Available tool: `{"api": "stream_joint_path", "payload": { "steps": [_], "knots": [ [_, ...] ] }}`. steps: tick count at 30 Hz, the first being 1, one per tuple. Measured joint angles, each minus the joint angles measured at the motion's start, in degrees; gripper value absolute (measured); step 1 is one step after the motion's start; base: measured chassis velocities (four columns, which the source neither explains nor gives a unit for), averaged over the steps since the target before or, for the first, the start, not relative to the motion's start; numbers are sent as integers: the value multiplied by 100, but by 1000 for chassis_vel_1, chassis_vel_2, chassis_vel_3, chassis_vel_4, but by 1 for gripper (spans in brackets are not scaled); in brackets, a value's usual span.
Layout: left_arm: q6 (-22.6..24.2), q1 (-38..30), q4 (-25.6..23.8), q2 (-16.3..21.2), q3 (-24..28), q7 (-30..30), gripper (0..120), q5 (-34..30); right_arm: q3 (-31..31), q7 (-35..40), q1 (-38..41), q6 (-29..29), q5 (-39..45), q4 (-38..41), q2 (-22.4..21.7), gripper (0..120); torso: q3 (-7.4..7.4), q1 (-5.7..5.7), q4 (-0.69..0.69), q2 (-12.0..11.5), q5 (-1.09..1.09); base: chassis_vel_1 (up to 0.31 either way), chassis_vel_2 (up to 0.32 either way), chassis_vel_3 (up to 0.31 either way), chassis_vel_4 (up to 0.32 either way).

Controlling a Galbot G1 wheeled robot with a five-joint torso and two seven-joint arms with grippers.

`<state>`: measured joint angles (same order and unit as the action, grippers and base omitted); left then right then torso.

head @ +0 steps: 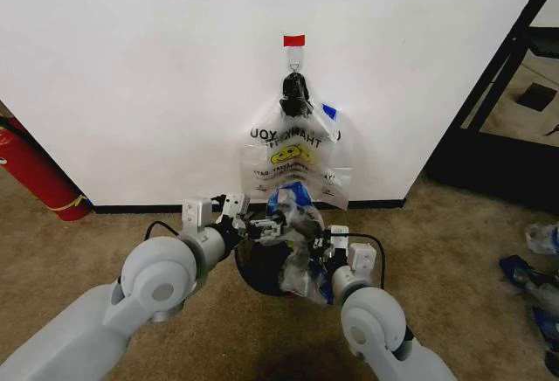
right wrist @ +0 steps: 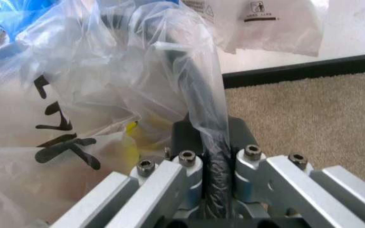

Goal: Pick up the garbage bag from the wall and place it over the trash bin.

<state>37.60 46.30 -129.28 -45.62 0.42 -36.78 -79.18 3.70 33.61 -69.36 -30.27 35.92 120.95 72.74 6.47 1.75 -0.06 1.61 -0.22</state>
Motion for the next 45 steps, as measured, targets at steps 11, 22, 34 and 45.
{"api": "stream_joint_path", "payload": {
  "steps": [11, 22, 34, 45],
  "knots": [
    [74, -66, 145, -40, -199, -263, 60, -669, -28, -467, -51, 811, -229, -209, 8, 1, 0, 0, 0, 0, 0, 0, 0, 0, 0],
    [86, -57, 214, -8, -322, -280, 30, -900, -55, -528, -25, 923, -215, -260, 17, 1, 0, 0, 1, 0, 0, 0, 0, 0, 0],
    [110, -178, 196, -95, -99, -164, 0, -894, -60, -516, -45, 903, -266, -260, 31, 1, 0, 0, 1, 0, 0, 0, 0, 0, 0],
    [37, -142, 296, 23, -313, -145, 0, -843, -30, -510, -74, 920, -260, -265, 10, 1, 0, 0, 1, 0, 0, 0, 0, 0, 0]
  ]
}}
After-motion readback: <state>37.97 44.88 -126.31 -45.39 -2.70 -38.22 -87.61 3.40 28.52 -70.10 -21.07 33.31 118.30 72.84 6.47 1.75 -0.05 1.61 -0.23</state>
